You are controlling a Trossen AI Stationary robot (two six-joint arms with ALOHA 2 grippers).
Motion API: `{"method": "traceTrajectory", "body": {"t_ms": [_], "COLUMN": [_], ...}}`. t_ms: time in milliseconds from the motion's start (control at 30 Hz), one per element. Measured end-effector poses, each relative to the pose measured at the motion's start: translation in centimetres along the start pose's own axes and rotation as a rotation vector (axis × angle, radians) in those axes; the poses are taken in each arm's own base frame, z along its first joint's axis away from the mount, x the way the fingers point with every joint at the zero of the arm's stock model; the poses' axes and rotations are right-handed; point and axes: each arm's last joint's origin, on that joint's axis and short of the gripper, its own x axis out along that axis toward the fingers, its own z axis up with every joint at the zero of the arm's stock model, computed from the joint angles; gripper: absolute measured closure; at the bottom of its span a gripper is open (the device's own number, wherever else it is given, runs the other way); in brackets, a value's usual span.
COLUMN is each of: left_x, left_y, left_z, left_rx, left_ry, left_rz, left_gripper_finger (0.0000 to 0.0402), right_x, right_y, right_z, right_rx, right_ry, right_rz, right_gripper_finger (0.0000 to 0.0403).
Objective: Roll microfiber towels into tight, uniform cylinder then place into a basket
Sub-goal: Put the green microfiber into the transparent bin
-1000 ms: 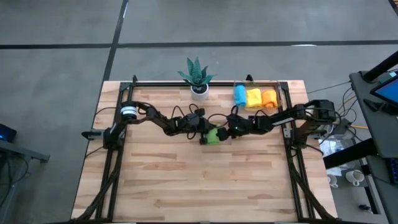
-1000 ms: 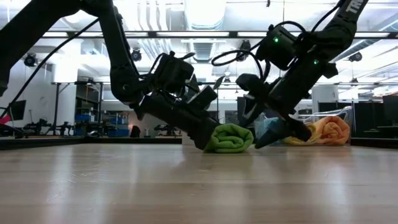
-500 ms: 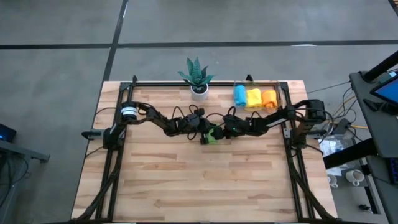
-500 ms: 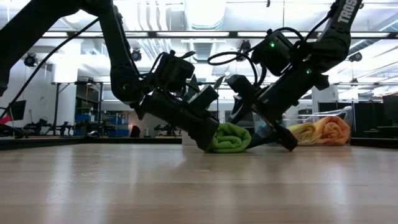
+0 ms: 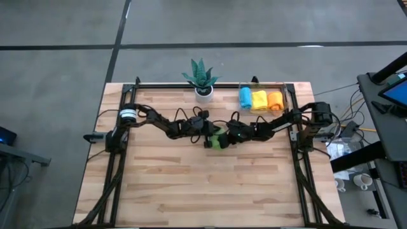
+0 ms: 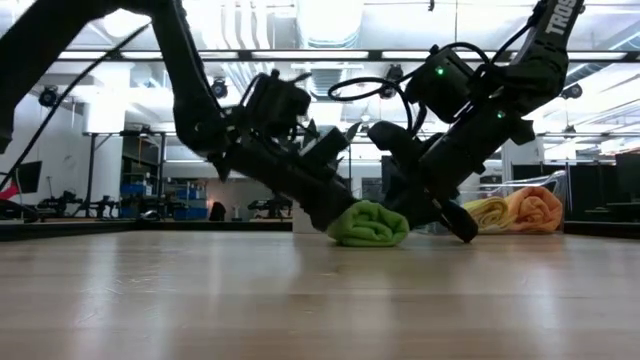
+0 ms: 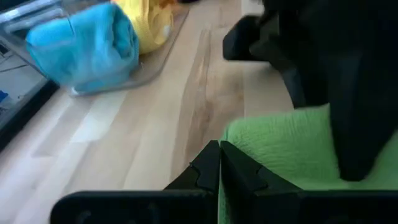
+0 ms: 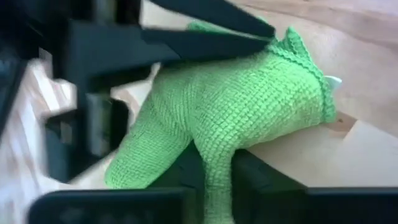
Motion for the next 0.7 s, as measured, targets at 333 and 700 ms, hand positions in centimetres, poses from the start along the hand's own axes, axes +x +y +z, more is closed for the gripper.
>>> {"method": "traceTrajectory", "body": {"t_ms": [333, 700], "left_x": [-6.8, -15.4], "left_y": [0.6, 1.6], "left_z": [4.9, 6.0], "left_rx": [0.020, -0.040], "left_ry": [-0.073, -0.335], "left_rz": [-0.024, 0.019], "left_gripper_finger": [0.0402, 0.0402], "right_x": [-2.3, -10.2], "right_y": [-0.1, 1.8], "right_z": [0.1, 2.6], "right_rx": [-0.217, -0.356], "right_ry": [0.058, 0.039], "right_rz": [-0.103, -0.380], "right_gripper_finger": [0.0384, 0.0388]}}
